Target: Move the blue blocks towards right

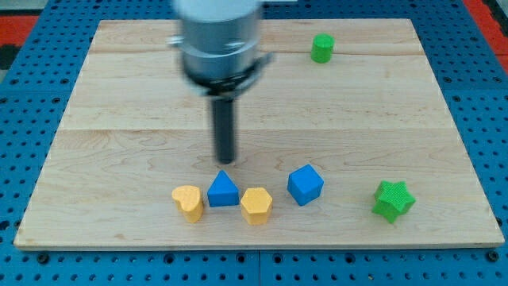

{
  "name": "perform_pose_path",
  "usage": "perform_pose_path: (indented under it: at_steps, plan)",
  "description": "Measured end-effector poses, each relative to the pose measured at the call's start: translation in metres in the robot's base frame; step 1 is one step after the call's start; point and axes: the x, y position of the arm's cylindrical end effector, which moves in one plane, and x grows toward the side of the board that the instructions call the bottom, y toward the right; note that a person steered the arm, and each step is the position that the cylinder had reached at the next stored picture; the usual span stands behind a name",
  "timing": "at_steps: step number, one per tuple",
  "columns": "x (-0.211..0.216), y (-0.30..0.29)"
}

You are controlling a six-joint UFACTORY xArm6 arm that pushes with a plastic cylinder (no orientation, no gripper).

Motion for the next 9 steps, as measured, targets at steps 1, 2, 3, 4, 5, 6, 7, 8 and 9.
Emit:
perform_pose_path:
  at_steps: [1, 2, 3, 4, 5, 6, 7, 8, 9]
  plan:
    - [0.052, -0.056]
    - [0.1, -0.07]
    - [0.082, -0.022]
    - [0.069, -0.005]
    - [0.056, -0.001]
    - [0.052, -0.025]
    - [0.044, -0.039]
    - [0.015, -0.038]
    - [0.023, 0.008]
